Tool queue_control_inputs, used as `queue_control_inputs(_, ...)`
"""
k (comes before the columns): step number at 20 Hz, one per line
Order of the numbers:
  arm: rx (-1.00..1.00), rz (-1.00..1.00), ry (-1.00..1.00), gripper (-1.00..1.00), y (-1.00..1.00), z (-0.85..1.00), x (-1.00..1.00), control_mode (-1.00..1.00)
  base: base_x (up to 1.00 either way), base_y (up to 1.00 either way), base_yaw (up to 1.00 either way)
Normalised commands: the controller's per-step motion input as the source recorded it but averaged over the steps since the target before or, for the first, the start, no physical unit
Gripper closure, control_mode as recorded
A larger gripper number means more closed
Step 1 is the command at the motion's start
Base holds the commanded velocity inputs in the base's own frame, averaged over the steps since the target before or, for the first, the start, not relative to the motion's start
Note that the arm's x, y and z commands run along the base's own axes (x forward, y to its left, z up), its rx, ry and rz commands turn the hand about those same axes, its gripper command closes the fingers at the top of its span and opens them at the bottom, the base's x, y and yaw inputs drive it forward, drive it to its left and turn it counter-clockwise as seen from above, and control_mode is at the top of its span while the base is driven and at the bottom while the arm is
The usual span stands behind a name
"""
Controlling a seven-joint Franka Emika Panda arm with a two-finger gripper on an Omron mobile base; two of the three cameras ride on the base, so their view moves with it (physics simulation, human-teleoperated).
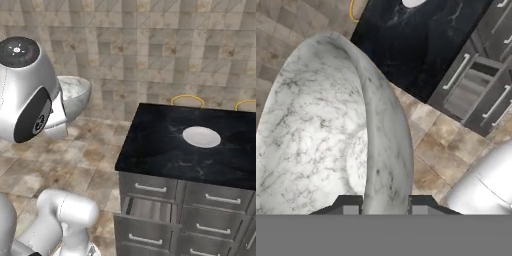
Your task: Move the bowls from the cabinet to the plates on the dining table.
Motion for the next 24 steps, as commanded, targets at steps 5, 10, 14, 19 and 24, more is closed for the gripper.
queue_control_inputs(5, 0.00, 0.00, 0.00, 1.00, 0.00, 0.00, 0.00, 1.00, 0.00, -1.00, -0.05)
queue_control_inputs(10, 0.00, 0.00, 0.00, 1.00, 0.00, 0.00, 0.00, 1.00, 0.08, -0.89, -0.15)
queue_control_inputs(14, 0.00, 0.00, 0.00, 1.00, 0.00, 0.00, 0.00, 1.00, 0.40, -0.25, -0.18)
queue_control_inputs(19, 0.00, 0.00, 0.00, 1.00, 0.00, 0.00, 0.00, 1.00, 0.63, -0.14, -0.19)
queue_control_inputs(24, 0.00, 0.00, 0.00, 1.00, 0.00, 0.00, 0.00, 1.00, 0.61, -0.30, -0.07)
